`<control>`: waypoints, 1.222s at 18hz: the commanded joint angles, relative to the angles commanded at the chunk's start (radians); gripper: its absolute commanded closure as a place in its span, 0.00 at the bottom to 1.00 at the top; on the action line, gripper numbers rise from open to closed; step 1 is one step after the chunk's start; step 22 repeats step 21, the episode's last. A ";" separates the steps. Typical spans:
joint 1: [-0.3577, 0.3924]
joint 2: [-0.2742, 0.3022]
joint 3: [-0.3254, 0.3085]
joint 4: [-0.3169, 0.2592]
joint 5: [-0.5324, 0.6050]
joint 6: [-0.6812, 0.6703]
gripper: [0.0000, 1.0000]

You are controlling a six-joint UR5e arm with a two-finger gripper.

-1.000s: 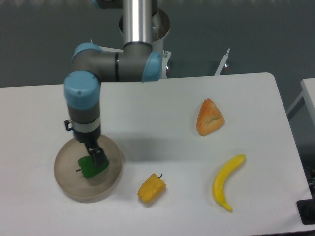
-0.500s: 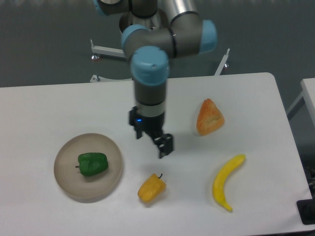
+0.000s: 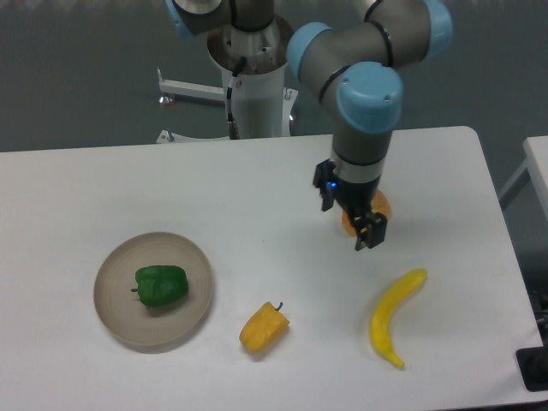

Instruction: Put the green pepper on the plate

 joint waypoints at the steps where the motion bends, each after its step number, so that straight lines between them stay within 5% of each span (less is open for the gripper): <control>1: 0.012 0.003 -0.003 -0.014 -0.001 0.002 0.00; 4: 0.023 0.005 -0.006 -0.051 -0.002 0.026 0.00; 22: 0.019 0.003 -0.040 -0.038 -0.006 0.037 0.00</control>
